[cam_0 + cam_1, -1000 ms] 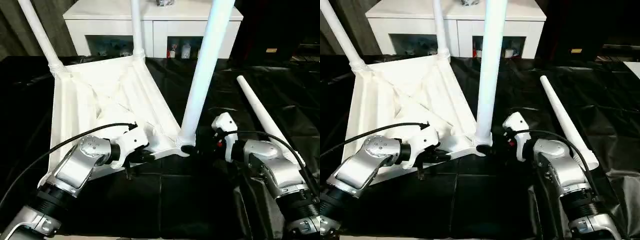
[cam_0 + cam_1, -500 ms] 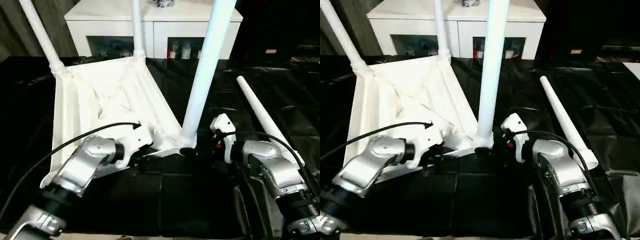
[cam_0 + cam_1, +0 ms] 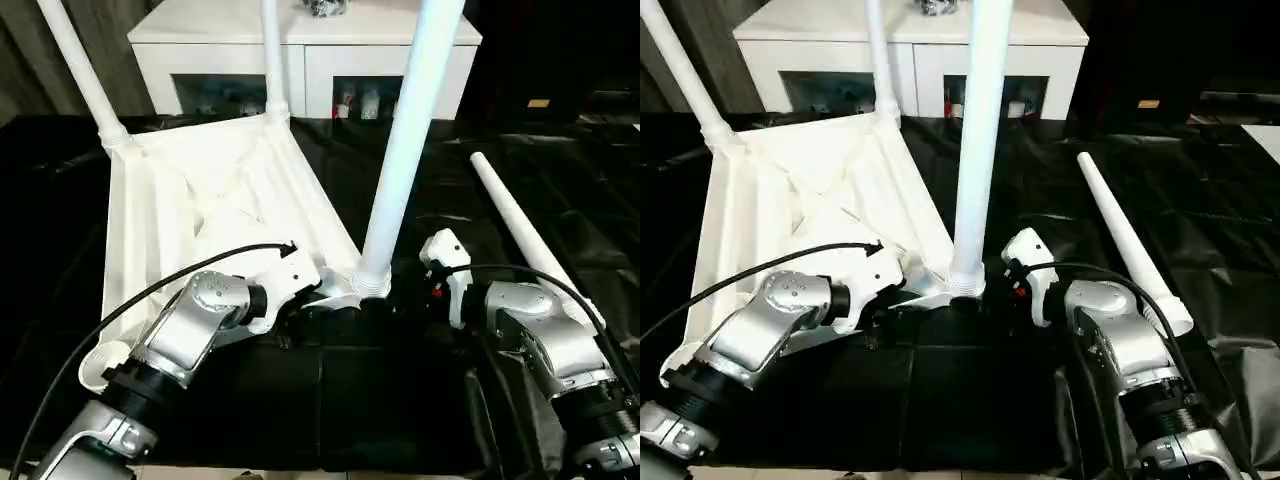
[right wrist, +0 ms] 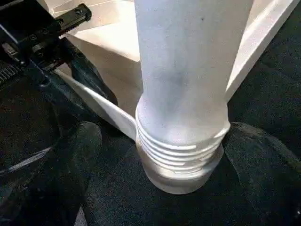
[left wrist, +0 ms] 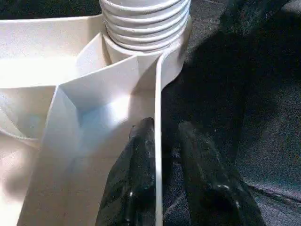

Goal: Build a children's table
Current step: Rotate leg to tighten

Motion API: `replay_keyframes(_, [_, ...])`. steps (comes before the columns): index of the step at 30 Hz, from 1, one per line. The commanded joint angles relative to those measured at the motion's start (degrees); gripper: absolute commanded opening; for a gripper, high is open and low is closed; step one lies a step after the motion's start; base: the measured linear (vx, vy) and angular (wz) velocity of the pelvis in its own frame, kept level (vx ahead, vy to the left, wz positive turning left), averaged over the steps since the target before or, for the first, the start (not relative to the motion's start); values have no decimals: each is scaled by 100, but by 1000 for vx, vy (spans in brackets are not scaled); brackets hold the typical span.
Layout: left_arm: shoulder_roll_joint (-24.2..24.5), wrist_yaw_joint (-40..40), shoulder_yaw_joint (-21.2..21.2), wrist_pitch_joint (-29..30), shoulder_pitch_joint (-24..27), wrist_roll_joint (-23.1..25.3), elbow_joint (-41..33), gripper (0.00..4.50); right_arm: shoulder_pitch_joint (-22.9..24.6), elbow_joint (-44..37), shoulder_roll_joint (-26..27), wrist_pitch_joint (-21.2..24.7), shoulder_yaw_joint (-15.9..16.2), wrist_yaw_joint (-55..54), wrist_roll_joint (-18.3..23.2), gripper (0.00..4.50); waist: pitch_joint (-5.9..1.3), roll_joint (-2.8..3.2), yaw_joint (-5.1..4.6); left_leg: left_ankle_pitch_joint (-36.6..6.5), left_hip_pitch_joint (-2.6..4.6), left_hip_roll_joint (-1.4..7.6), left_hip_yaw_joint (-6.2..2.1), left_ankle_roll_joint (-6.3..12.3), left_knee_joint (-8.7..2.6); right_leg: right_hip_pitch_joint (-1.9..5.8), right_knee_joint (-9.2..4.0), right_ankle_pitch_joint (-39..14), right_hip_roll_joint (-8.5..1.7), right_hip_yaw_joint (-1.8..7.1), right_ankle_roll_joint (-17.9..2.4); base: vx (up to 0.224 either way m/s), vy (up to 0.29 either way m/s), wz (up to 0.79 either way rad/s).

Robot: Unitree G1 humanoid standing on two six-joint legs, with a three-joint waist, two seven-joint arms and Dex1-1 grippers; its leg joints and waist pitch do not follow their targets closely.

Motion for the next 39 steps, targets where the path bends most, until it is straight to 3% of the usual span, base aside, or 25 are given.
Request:
replay_keyframes(1, [31, -66, 5, 18, -18, -16, 29, 48, -13, -119, -1, 59, -32, 15, -9, 450, -373, -34, 19, 202, 34, 249, -33, 735, -336, 333, -269, 1281, -365, 254, -1916, 0, 0, 0])
replay_keyframes(6, [188, -202, 43, 25, 141, -82, -189, 3, -113, 51, 75, -17, -70, -38, -39, 450, -379, -43, 25, 308, 30, 243, -33, 788, -326, 333, -254, 1364, -364, 251, -1922, 0, 0, 0])
replay_keyframes(9, [237, -228, 66, 19, 178, -92, -238, 3, -138, 87, 97, -23, -76, -42, -44, 450, -376, -29, 12, 263, 31, 247, -33, 770, -330, 326, -254, 1287, -362, 248, -1933, 0, 0, 0])
replay_keyframes(10, [264, -221, 71, 7, 202, -77, -248, 3, -156, 121, 110, -38, -71, -42, -52, 450, -376, -67, 10, 265, 31, 248, -28, 773, -333, 332, -258, 1282, -362, 249, -1930, 0, 0, 0])
replay_keyframes(11, [281, -211, 70, 4, 219, -60, -249, 3, -175, 153, 122, -51, -67, -40, -58, 450, -377, -46, 15, 290, 29, 245, -32, 783, -331, 330, -251, 1270, -363, 249, -1927, 0, 0, 0])
replay_keyframes(19, [248, -306, 59, 146, 271, -158, -351, 3, -296, 362, 206, -138, -13, 33, -111, 450, -381, -59, 16, 411, 37, 243, -21, 845, -315, 317, -237, 1291, -361, 249, -1950, 0, 0, 0])
replay_keyframes(26, [270, -295, 53, 168, 276, -175, -406, 0, -427, 547, 343, -211, -1, 121, -85, 391, -390, -68, 24, 506, 29, 238, -23, 903, -305, 319, -223, 1350, -363, 244, -1959, 0, 0, 0])
replay_keyframes(27, [272, -295, 55, 166, 278, -172, -400, 0, -428, 561, 333, -206, 19, 155, -94, 384, -393, -97, 23, 529, 29, 238, -18, 922, -301, 321, -222, 1380, -360, 246, -1955, 0, 0, 0])
replay_keyframes(39, [314, -309, 77, 224, 327, -133, -444, 0, -485, 808, 357, -351, 74, 275, -230, 293, -394, -88, 28, 526, 31, 239, -21, 942, -295, 314, -216, 1288, -364, 240, -1961, 0, 0, 0])
